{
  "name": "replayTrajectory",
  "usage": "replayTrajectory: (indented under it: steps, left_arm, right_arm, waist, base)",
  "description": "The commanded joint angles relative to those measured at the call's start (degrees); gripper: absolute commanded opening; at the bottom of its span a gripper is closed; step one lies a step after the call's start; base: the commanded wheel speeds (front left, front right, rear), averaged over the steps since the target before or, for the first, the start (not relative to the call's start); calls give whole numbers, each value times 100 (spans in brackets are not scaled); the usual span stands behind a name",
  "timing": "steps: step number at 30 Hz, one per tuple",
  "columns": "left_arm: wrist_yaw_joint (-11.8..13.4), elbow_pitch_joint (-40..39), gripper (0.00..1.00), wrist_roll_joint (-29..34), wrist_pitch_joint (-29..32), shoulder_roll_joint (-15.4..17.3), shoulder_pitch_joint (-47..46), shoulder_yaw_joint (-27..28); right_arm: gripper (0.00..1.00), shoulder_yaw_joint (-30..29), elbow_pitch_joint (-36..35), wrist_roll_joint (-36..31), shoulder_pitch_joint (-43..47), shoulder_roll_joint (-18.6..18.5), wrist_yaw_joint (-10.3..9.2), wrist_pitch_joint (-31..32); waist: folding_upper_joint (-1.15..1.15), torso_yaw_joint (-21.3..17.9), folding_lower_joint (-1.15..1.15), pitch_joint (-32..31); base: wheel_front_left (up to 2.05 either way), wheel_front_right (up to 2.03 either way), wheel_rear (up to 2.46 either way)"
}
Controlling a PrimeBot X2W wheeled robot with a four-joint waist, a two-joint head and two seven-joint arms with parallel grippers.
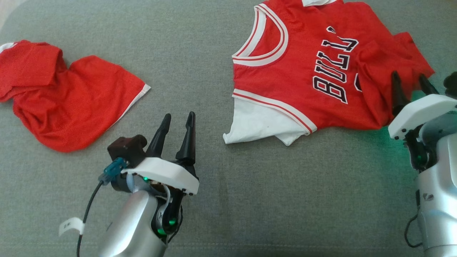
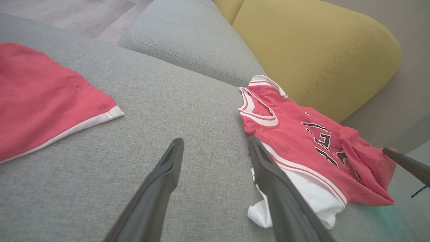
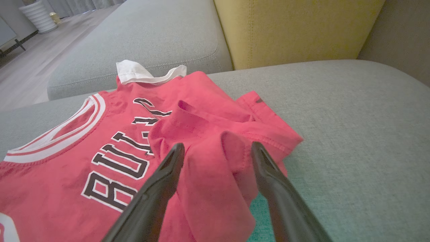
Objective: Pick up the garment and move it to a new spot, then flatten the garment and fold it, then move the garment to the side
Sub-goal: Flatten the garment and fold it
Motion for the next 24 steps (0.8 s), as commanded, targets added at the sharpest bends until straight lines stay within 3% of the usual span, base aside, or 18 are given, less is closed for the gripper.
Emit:
replayTrajectory:
  steps: [1,2,3,4,5,14,24]
  left_arm:
    - [-10,-169,100,14,-70,67,-215,174]
    - [-10,-172,100,15,-70,67,-216,173]
    - [-7,-175,100,15,-70,67,-218,172]
    - [-1,-175,100,16,-70,67,-222,171]
    - [4,-175,100,16,-70,67,-225,169]
    - [17,-139,100,15,-70,67,-154,243]
    - [4,-168,100,-67,-70,67,-9,290]
  right_arm:
    - [100,171,-90,12,-214,-100,23,-88]
    - [100,197,-28,13,-237,-116,23,-109]
    - [46,217,36,10,-260,-137,23,-130]
    - [11,233,94,6,-283,-158,23,-154]
    - [0,250,141,-2,-303,-175,23,-184]
    - [0,240,0,-124,-182,-215,23,-561]
    - [0,-160,-1317,-106,782,-198,23,-166]
  waist:
    - [0,17,0,12]
    - [0,22,0,18]
    - [0,25,0,24]
    - [0,27,0,28]
    - [0,28,0,30]
    - [0,-163,0,-150]
    - [0,-672,0,-488]
  base:
    - [0,0,0]
    - [0,0,0]
    - [0,0,0]
    - [0,0,0]
    - [0,0,0]
    - [0,0,0]
    - [0,0,0]
